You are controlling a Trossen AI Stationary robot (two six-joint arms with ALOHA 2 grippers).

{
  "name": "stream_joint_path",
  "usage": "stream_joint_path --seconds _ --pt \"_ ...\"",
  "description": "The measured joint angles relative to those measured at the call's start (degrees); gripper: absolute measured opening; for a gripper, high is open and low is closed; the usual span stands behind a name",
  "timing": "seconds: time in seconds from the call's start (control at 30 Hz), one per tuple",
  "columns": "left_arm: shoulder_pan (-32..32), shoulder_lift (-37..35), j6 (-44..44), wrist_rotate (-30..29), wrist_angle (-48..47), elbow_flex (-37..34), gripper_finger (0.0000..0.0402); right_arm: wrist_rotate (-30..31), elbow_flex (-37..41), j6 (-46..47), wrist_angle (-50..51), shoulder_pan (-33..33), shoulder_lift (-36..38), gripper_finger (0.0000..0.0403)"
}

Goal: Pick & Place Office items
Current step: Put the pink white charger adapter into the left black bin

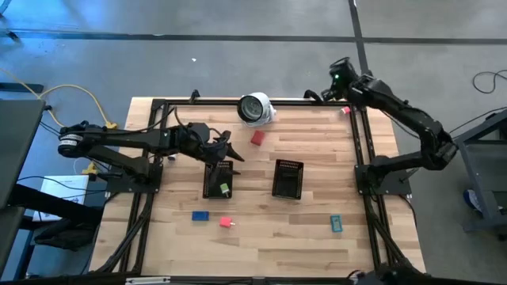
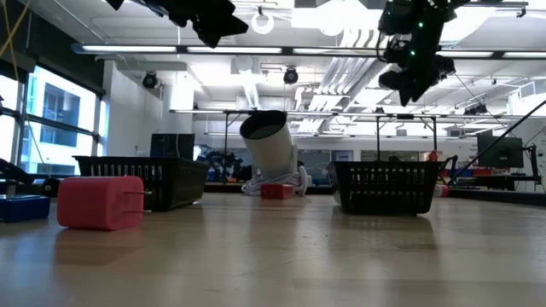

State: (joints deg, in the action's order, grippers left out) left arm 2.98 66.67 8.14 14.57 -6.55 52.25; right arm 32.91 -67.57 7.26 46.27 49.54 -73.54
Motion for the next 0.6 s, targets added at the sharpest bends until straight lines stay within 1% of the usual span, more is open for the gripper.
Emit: stream_joint_path --seconds 0.17,0.23,0.37,0.53,0.6 --pt "-0.90 0.02 -0.07 -0.02 -0.02 0.00 0.0209 -0.55 -0.06 0.64 3.67 5.44 -3.01 0.0149" --pt "-1.25 0.02 -0.46 -0.04 -0.08 0.00 0.0209 -0.97 -0.04 1.12 4.47 6.20 -4.90 0.0149" --pt "-1.86 0.02 -0.60 -0.11 -0.47 0.00 0.0209 -5.30 -0.03 4.30 6.54 6.77 -9.74 0.0149" --pt "-2.35 0.02 -1.32 -0.20 -1.36 0.00 0.0209 -4.76 -0.09 4.97 6.75 7.56 -14.51 0.0149" --pt "-2.55 0.07 -1.33 -0.22 -1.55 0.00 0.0209 -3.48 -0.02 4.91 6.83 7.83 -16.70 0.0149"
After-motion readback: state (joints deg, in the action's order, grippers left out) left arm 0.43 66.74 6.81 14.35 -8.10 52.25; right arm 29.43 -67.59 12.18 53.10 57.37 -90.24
